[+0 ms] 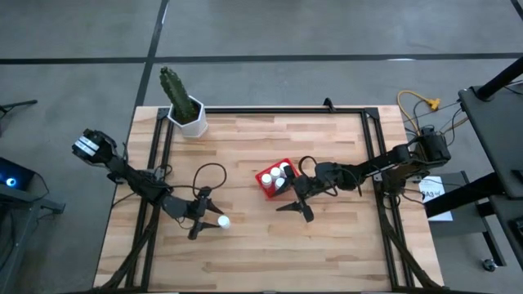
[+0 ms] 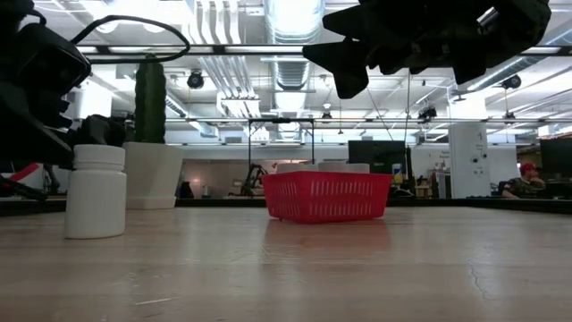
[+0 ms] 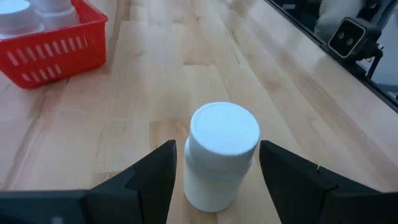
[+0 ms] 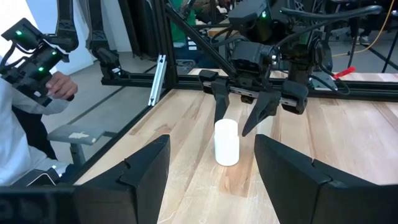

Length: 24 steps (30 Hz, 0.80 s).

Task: Pick and place pill bottles into a basket
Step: Put the white pill bottle into the red bin

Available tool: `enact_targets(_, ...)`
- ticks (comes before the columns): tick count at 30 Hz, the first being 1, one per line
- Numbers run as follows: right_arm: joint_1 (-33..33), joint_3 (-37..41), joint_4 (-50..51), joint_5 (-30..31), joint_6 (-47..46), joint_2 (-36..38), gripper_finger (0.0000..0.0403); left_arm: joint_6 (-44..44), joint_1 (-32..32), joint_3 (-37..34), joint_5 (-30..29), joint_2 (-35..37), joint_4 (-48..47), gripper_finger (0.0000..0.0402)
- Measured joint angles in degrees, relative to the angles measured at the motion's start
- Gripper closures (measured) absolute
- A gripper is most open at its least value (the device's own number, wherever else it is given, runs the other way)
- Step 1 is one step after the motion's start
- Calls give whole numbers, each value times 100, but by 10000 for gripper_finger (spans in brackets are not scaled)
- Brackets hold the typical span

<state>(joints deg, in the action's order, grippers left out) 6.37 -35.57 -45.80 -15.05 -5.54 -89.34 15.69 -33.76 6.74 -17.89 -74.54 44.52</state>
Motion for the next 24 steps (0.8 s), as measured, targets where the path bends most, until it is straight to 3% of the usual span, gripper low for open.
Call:
enact_targets(9, 0, 0, 0, 0, 17, 0, 179, 31, 0, 2, 1, 85, -3, 190)
enact_targets(18, 0, -2, 1, -1, 15, 2, 179, -280, 0, 5, 147, 684, -339, 190)
enact_targets(21, 0, -2, 2, 0, 13, 2, 179, -260, 4, 206, 260, 1217, -1371, 190)
enact_targets(24, 0, -2, 2, 0, 16, 1, 179, -128, 66, 766, 269, 1813, -3205, 190)
